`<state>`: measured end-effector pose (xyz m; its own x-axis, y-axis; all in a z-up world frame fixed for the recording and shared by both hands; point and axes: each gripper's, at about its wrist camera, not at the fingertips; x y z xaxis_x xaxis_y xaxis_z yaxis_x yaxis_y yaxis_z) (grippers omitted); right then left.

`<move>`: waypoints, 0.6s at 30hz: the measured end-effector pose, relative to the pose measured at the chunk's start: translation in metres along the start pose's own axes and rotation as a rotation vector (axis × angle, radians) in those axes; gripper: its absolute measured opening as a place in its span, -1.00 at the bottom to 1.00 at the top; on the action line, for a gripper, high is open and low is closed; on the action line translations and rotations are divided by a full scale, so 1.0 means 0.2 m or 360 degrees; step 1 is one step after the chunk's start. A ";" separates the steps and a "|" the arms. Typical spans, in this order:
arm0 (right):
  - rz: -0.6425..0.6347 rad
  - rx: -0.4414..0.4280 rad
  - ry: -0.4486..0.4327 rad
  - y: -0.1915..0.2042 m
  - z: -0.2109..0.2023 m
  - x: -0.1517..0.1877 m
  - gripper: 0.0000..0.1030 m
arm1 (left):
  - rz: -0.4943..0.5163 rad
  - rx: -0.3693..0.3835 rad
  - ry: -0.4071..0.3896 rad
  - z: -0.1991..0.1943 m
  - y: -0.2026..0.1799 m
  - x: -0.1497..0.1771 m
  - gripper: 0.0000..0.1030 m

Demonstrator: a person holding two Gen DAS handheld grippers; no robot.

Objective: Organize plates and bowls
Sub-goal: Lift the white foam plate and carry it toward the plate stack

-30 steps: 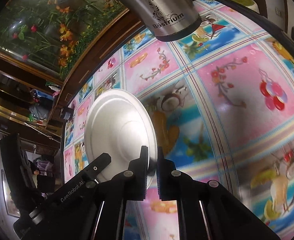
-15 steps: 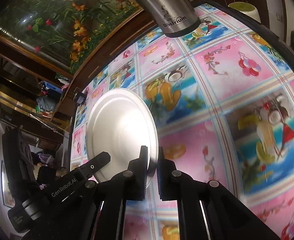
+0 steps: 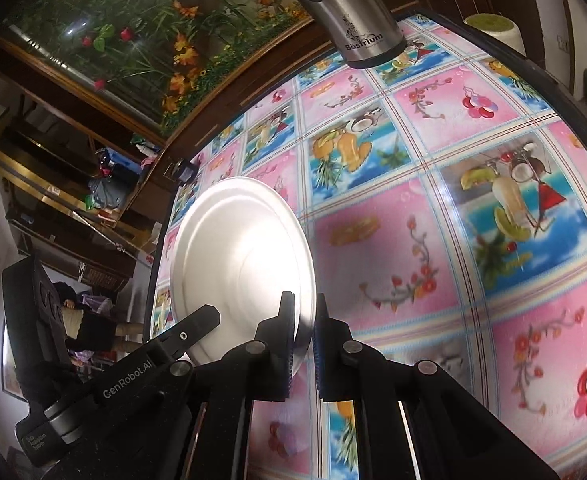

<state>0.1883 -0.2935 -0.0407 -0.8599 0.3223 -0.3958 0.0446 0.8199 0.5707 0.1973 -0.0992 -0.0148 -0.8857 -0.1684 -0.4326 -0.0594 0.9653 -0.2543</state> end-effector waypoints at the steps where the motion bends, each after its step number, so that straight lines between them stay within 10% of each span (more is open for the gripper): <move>1: -0.0004 0.0002 0.0000 0.01 -0.01 0.02 -0.85 | -0.0002 0.0006 -0.0002 -0.01 0.01 0.02 -0.79; 18: -0.0074 0.0111 -0.0093 0.02 -0.23 0.35 -0.84 | 0.0071 0.0101 -0.0046 -0.13 0.01 0.32 -0.78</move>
<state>0.1054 -0.2900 -0.0321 -0.8307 0.3084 -0.4635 0.0422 0.8650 0.4999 0.1293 -0.1019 -0.0206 -0.8730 -0.1322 -0.4694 0.0098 0.9576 -0.2880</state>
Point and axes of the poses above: each gripper's, at about its wrist camera, not at the fingertips, and z roughly the way its jaws point, y to its left, x to its underside, and after that the axes turned 2 degrees about -z, right-handed
